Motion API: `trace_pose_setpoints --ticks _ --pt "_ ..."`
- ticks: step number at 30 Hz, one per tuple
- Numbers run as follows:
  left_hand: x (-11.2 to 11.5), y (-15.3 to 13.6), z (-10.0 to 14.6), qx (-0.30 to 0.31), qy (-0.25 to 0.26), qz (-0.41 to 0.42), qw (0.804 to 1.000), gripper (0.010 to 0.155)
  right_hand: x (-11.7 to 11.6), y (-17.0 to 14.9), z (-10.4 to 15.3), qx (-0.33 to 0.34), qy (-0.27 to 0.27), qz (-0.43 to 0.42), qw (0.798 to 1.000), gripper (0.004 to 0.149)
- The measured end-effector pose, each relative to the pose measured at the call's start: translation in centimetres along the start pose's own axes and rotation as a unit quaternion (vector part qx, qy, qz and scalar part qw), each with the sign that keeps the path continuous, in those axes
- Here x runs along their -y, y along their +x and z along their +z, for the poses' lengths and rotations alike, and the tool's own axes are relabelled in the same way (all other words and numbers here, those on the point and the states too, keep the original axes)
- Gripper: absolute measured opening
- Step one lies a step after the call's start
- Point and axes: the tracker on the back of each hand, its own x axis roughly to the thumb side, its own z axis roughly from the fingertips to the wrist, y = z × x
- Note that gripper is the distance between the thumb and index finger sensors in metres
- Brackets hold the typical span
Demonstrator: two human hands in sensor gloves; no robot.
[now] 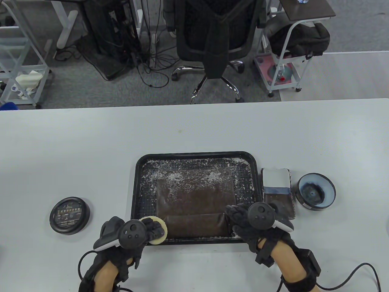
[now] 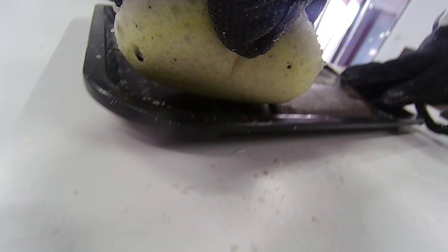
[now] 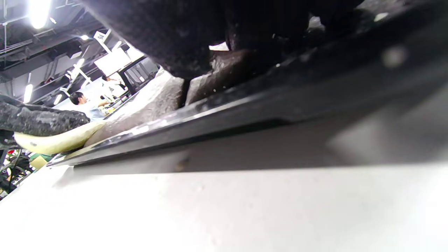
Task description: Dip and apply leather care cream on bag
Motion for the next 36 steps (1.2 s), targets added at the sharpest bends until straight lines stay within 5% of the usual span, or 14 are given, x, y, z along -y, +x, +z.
trace_pose_setpoints --ticks 8,13,28,36 --pt "-0.1 0.4 -0.2 0.008 0.173 0.011 0.985 0.055 0.8 1.0 0.9 -0.026 -0.092 0.07 0.993 0.064" --pt "0.4 2.7 -0.8 -0.018 0.219 -0.1 0.971 0.055 -0.3 1.1 0.3 -0.09 -0.063 0.136 0.985 0.072" --pt "0.9 4.2 -1.2 -0.041 0.252 -0.163 0.953 0.055 -0.9 1.9 -2.9 -0.218 -0.032 0.091 0.971 0.068" --pt "0.9 4.1 -1.0 -0.043 0.256 -0.165 0.951 0.055 -0.6 2.2 -3.0 -0.202 -0.061 0.056 0.976 0.045"
